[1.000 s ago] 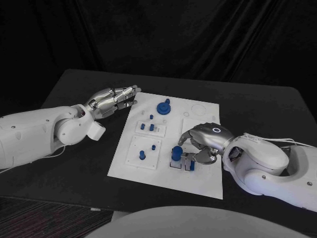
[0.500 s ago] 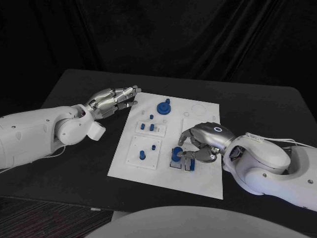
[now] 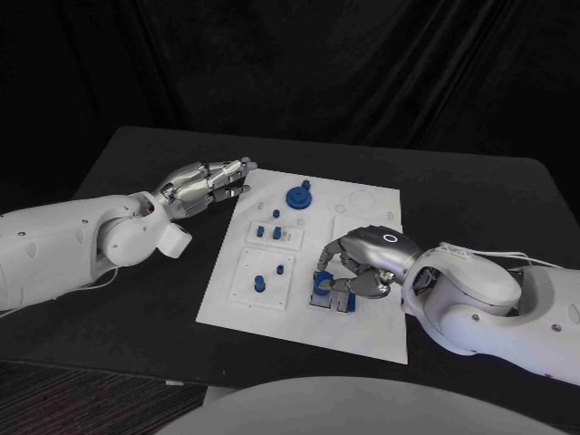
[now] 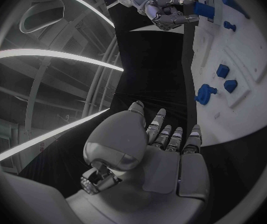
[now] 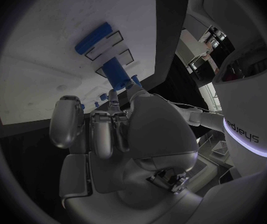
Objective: Assemble the parts on the task board
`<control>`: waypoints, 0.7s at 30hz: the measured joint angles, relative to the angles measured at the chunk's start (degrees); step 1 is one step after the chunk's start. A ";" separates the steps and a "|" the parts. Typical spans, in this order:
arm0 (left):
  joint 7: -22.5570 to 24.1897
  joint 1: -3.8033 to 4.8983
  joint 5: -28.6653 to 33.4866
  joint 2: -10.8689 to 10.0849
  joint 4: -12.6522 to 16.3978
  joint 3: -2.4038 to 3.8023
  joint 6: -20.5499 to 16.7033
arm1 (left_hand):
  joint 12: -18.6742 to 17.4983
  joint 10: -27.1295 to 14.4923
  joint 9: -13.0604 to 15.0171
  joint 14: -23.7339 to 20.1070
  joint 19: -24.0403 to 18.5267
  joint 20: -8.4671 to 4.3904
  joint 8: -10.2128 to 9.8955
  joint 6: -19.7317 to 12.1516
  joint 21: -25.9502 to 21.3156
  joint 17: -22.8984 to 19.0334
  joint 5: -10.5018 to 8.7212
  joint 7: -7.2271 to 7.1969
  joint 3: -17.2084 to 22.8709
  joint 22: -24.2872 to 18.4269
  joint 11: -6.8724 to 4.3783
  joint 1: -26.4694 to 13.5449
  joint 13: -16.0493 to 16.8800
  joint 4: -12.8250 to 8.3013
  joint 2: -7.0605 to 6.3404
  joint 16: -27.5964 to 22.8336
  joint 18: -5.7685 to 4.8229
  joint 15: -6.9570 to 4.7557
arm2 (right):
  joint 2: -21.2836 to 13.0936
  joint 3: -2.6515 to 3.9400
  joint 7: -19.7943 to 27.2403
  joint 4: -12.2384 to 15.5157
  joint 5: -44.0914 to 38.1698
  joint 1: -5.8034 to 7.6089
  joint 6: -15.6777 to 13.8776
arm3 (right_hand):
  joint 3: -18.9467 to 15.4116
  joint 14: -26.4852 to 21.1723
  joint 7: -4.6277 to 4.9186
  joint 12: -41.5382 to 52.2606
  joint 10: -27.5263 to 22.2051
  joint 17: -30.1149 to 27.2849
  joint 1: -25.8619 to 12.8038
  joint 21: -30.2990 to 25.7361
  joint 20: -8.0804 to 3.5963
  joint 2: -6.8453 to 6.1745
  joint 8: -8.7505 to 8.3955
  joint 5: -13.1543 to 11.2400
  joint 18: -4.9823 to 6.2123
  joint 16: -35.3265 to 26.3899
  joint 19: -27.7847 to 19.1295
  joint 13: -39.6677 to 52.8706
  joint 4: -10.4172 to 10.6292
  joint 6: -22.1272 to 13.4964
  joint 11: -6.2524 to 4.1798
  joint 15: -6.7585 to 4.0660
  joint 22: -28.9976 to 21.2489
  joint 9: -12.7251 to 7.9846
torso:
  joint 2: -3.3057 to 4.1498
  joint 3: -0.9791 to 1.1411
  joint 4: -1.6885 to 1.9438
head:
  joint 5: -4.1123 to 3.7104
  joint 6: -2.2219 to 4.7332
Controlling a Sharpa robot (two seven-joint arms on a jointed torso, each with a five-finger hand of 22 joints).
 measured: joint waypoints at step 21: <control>-0.29 -0.07 0.00 -0.05 -0.11 0.00 0.20 | 0.00 0.00 0.00 -0.21 0.00 0.00 0.00 0.00 0.00 0.02 0.49 0.00 0.55 0.05 0.00 0.23 0.04 -0.23 0.23 0.00 0.00 0.20 | -0.80 -0.18 4.46 0.76 0.26 -1.53 -0.87 | -2.33 -0.02 -0.93 0.00 0.21 0.00 5.17 -1.01 -0.62 -0.52 3.98 0.82 0.00 0.00 -0.62 -0.01 -1.98 10.91 -0.21 -0.87 -0.01 2.38 | -0.12 0.04 -0.04 | 0.14 0.00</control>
